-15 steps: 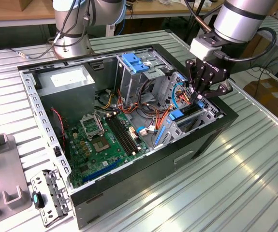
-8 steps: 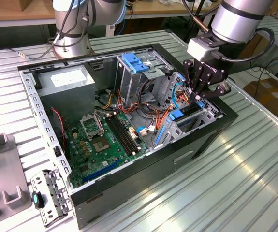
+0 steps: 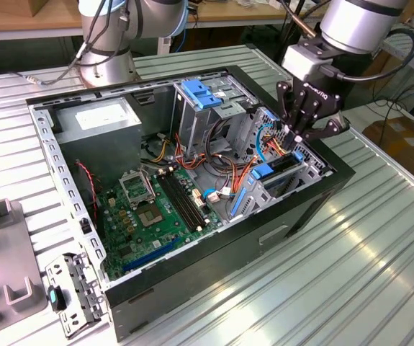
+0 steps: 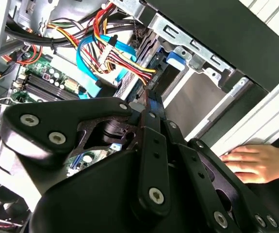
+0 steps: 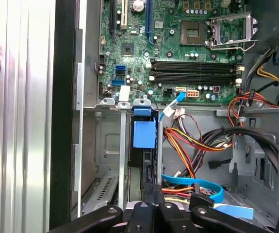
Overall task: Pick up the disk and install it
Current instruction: 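Insert the second disk wire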
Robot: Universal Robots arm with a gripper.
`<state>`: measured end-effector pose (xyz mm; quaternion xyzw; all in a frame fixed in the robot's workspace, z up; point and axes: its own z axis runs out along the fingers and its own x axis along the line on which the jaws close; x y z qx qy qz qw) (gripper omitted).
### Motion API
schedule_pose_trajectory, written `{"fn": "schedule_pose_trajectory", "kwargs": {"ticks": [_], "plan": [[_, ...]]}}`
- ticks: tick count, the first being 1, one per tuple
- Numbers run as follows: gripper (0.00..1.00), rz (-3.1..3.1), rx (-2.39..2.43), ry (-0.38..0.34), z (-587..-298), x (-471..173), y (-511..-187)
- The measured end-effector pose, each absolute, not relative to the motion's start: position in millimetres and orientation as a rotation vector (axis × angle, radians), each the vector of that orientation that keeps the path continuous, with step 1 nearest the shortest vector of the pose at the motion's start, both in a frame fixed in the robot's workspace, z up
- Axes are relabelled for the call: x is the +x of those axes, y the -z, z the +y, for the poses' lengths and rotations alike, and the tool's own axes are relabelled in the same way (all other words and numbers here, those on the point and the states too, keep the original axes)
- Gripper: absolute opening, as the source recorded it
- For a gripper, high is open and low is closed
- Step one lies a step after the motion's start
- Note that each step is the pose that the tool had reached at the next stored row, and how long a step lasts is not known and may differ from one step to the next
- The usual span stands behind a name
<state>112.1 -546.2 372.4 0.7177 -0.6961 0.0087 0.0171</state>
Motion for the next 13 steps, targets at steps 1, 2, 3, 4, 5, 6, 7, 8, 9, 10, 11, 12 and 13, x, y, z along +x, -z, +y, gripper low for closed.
{"fn": "schedule_pose_trajectory", "kwargs": {"ticks": [1, 2, 3, 4, 5, 6, 7, 8, 9, 10, 11, 12, 13], "plan": [[0.11, -2.164, 2.231, -0.026, -546, 112, -373], [0.11, -2.164, 2.231, -0.025, -546, 111, -373], [0.11, -2.164, 2.231, -0.025, -546, 109, -373], [0.11, -2.165, 2.232, -0.024, -546, 107, -373], [0.11, -2.166, 2.233, -0.022, -546, 104, -373], [0.11, -2.166, 2.233, -0.021, -546, 102, -373], [0.11, -2.167, 2.234, -0.020, -546, 101, -375], [0.11, -2.167, 2.234, -0.020, -546, 101, -378], [0.11, -2.167, 2.234, -0.020, -546, 101, -382], [0.11, -2.167, 2.234, -0.020, -546, 101, -385], [0.11, -2.167, 2.234, -0.020, -546, 101, -391], [0.11, -2.167, 2.234, -0.020, -546, 101, -400], [0.11, -2.167, 2.234, -0.020, -546, 101, -405]]}}
